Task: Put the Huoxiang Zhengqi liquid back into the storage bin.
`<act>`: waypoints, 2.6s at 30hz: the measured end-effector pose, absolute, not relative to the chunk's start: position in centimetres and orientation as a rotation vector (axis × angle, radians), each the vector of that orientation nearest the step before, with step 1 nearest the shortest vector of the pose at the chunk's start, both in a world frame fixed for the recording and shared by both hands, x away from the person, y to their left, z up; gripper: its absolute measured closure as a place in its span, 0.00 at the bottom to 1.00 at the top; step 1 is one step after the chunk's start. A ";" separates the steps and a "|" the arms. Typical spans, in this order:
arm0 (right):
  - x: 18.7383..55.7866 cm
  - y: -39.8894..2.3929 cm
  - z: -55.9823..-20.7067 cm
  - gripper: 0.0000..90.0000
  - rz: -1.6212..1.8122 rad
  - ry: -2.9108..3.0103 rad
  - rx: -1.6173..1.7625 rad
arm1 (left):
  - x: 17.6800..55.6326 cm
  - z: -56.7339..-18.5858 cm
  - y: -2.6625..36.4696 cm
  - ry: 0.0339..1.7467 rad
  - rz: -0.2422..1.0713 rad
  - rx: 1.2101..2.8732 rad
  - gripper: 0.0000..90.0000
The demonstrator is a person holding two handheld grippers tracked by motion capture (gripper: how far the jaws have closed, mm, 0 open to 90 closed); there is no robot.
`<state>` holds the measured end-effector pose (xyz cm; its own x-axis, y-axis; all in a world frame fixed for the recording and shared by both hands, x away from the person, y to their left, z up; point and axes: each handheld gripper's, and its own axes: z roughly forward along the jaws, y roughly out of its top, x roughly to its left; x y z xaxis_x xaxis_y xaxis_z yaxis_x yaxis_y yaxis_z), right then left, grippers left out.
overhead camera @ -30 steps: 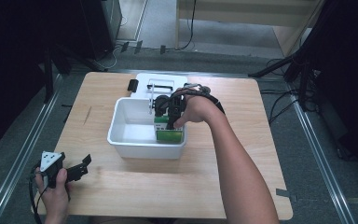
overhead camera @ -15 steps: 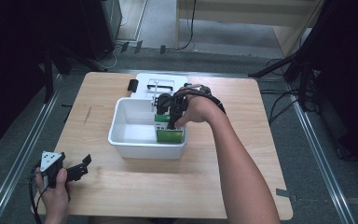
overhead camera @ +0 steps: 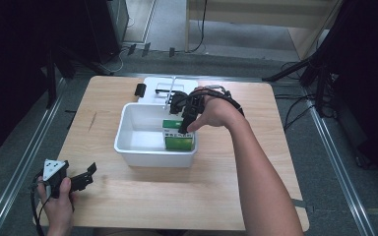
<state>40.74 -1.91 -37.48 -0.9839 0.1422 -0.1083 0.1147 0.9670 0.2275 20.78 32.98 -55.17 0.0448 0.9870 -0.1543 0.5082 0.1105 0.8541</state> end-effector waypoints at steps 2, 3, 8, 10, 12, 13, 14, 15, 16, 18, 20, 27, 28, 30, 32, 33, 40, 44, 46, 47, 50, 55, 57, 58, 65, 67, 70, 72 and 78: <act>40.7 -2.2 -37.0 0.45 0.352 2.981 0.220 | 20.8 -55.2 33.0 1.575 0.746 1.509 0.01; 40.7 -2.3 -36.8 0.45 0.365 2.976 0.223 | 20.8 -55.2 33.0 1.575 0.747 1.508 0.01; 40.5 -3.1 -35.8 0.43 0.418 2.953 0.266 | 20.8 -55.2 32.9 1.574 0.749 1.506 0.01; 40.4 -3.5 -35.4 0.42 0.435 2.942 0.287 | 20.8 -55.2 32.9 1.574 0.750 1.507 0.01; 40.4 -3.9 -35.0 0.41 0.463 2.927 0.305 | 20.8 -55.2 32.9 1.574 0.750 1.507 0.01; 40.4 -4.1 -34.8 0.41 0.473 2.926 0.314 | 20.8 -55.2 32.9 1.574 0.750 1.507 0.01; 40.4 -4.4 -34.6 0.41 0.486 2.919 0.325 | 20.8 -55.2 32.9 1.574 0.750 1.507 0.01; 40.5 -4.7 -34.5 0.40 0.493 2.912 0.339 | 20.8 -55.2 32.9 1.574 0.751 1.507 0.01; 40.5 -5.0 -34.3 0.40 0.498 2.907 0.361 | 20.8 -55.2 32.9 1.574 0.751 1.508 0.01; 40.6 -5.6 -34.1 0.40 0.520 2.893 0.386 | 20.8 -55.2 32.9 1.574 0.751 1.508 0.01; 40.6 -6.3 -33.8 0.40 0.552 2.879 0.425 | 20.8 -55.2 32.9 1.574 0.752 1.508 0.01; 41.0 -8.8 -33.6 0.39 0.625 2.824 0.527 | 20.8 -55.2 32.9 1.574 0.754 1.509 0.01; 41.0 -9.1 -33.7 0.39 0.636 2.816 0.534 | 20.8 -55.2 32.9 1.574 0.755 1.509 0.01; 41.1 -9.7 -33.8 0.39 0.657 2.804 0.561 | 20.8 -55.2 32.9 1.574 0.755 1.510 0.01; 41.2 -10.6 -33.9 0.38 0.689 2.775 0.605 | 20.8 -55.2 32.9 1.574 0.755 1.510 0.01; 41.2 -10.6 -33.9 0.38 0.689 2.775 0.605 | 20.8 -55.2 32.9 1.573 0.755 1.510 0.01; 41.4 -12.6 -34.7 0.38 0.714 2.724 0.698 | 20.8 -55.2 32.9 1.573 0.756 1.508 0.01; 41.4 -13.7 -35.6 0.38 0.740 2.690 0.760 | 20.8 -55.2 32.9 1.573 0.755 1.507 0.01; 41.5 -14.4 -36.2 0.38 0.751 2.672 0.790 | 20.8 -55.2 32.9 1.574 0.753 1.509 0.01; 41.5 -14.7 -36.4 0.38 0.752 2.666 0.797 | 20.8 -55.2 32.9 1.574 0.752 1.509 0.01; 41.6 -15.7 -37.2 0.38 0.773 2.635 0.848 | 20.8 -55.2 32.9 1.574 0.753 1.510 0.01; 41.5 -17.3 -38.5 0.38 0.827 2.580 0.931 | 20.8 -55.2 32.9 1.574 0.755 1.511 0.01; 41.4 -18.0 -39.0 0.38 0.857 2.560 0.971 | 20.8 -55.2 32.9 1.573 0.756 1.511 0.01; 41.3 -18.3 -39.2 0.38 0.871 2.552 0.996 | 20.8 -55.2 32.9 1.573 0.756 1.511 0.01; 40.8 -20.6 -41.2 0.37 0.931 2.470 1.078 | 20.8 -55.2 32.9 1.573 0.757 1.512 0.01; 40.6 -21.2 -41.6 0.37 0.959 2.436 1.124 | 20.8 -55.2 32.9 1.574 0.757 1.511 0.01; 40.2 -22.3 -42.4 0.37 1.037 2.382 1.215 | 20.8 -55.2 32.9 1.572 0.754 1.512 0.01; 39.8 -23.1 -43.0 0.37 1.053 2.344 1.247 | 20.8 -55.2 32.9 1.573 0.756 1.513 0.01; 38.3 -25.0 -44.4 0.37 1.126 2.221 1.297 | 20.8 -55.2 32.8 1.573 0.760 1.516 0.01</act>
